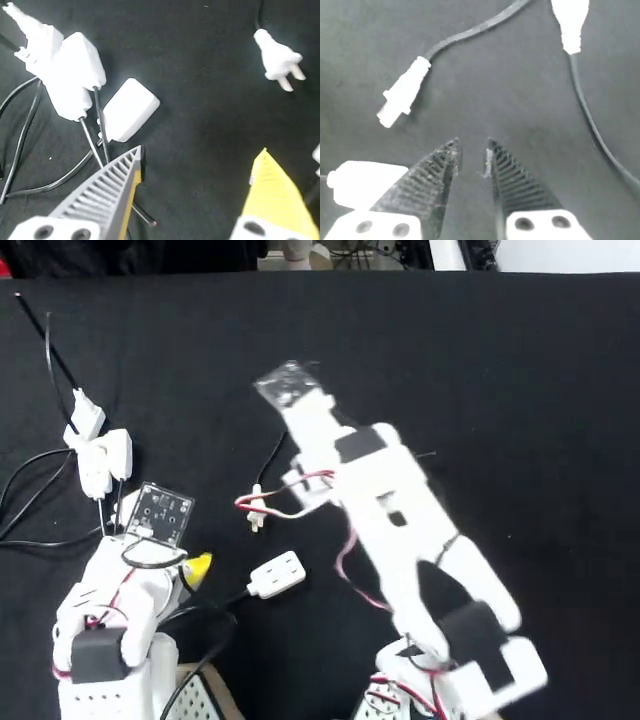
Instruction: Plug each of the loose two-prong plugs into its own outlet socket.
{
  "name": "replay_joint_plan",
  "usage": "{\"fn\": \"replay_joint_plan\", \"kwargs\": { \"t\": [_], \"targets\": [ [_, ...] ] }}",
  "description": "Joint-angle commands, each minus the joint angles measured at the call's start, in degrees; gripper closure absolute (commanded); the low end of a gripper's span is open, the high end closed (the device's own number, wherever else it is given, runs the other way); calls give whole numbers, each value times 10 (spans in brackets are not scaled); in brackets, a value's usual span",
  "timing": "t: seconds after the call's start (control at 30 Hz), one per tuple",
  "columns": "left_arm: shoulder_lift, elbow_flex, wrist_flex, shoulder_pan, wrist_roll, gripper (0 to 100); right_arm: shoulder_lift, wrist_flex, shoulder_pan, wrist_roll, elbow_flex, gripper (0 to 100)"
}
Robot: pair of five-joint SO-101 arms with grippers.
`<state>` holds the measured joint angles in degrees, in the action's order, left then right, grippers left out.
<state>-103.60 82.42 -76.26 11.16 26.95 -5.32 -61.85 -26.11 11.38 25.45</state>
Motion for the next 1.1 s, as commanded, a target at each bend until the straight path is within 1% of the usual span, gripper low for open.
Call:
{"fn": "replay_joint_plan", "kwargs": {
  "t": [0.0, 0.13, 0.17, 0.27, 0.37, 0.47, 0.6, 0.77, 0.87, 1.07],
  "targets": [
    [-3, 22, 30, 18, 0, 661, 56, 1, -24, -10, -80, 909],
    [-8, 61, 33, 20, 1, 662, 137, 1, -28, -72, -145, 907],
    [-8, 63, 33, 29, 1, 662, 155, 1, -33, -84, -160, 906],
    [-9, 62, 34, 82, -3, 662, 206, 1, -42, -111, -196, 902],
    [-9, 66, 56, 132, -45, 662, 247, -4, -54, -154, -225, 858],
    [-9, 67, 66, 159, -65, 662, 276, -4, -58, -165, -246, 848],
    [-9, 68, 65, 159, -64, 662, 285, -4, -65, -168, -257, 849],
    [-9, 80, 66, 130, -63, 662, 289, -4, -101, -166, -255, 876],
    [-9, 81, 66, 127, -63, 662, 289, -4, -116, -167, -257, 877],
    [-9, 82, 66, 128, -63, 662, 290, -4, -118, -168, -254, 877]
  ]
}}
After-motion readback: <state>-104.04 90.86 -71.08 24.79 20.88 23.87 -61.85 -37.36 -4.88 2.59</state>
